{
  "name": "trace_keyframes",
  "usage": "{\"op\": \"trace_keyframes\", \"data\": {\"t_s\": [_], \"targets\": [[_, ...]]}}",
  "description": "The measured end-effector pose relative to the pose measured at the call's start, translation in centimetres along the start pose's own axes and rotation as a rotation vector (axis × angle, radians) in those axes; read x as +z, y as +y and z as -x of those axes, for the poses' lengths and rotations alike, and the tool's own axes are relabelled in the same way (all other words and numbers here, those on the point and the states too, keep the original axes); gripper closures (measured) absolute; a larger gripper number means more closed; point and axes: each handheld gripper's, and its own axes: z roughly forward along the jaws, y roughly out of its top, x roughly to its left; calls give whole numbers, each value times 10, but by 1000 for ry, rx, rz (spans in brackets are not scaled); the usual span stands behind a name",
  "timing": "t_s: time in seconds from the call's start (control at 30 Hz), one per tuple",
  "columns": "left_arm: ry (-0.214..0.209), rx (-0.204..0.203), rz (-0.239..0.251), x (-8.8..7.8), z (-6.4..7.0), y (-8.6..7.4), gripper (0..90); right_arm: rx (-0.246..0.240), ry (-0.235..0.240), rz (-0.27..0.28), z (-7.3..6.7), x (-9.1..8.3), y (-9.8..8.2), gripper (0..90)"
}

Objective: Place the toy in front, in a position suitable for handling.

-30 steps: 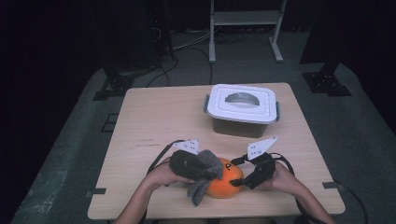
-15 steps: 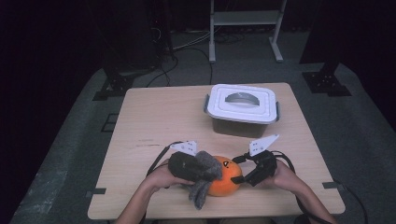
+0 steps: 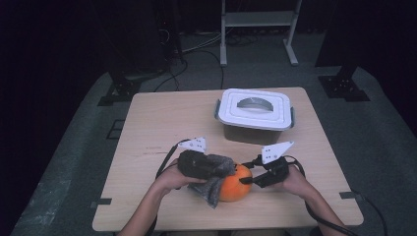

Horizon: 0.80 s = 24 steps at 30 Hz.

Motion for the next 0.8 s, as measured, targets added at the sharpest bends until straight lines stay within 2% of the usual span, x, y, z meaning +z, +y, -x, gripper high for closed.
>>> {"op": "trace_keyframes", "data": {"t_s": [0.03,0.1,0.2,0.27,0.4,0.5,0.63,0.73,0.8], "targets": [[2,-3,0,0,-1,0,709,-11,-11,-6,2,1,2,485],[20,-9,-2,1,-2,-2,709,1,-18,-7,5,2,2,467],[39,-13,-2,5,-2,-6,709,75,-11,-7,8,2,1,318],[31,-13,1,7,-1,-7,710,117,-21,-5,3,-5,1,262],[5,-5,-7,11,2,-5,710,130,-13,-5,-10,-10,0,217],[10,15,-9,9,4,1,710,125,-29,-27,-12,-2,-1,214],[52,21,-7,0,1,7,708,95,-34,-5,-11,4,-5,276],[66,12,-30,3,-2,4,706,54,-38,-13,-9,5,-3,290],[63,3,-47,7,-2,-3,707,60,-35,-19,-5,5,0,276]]}}
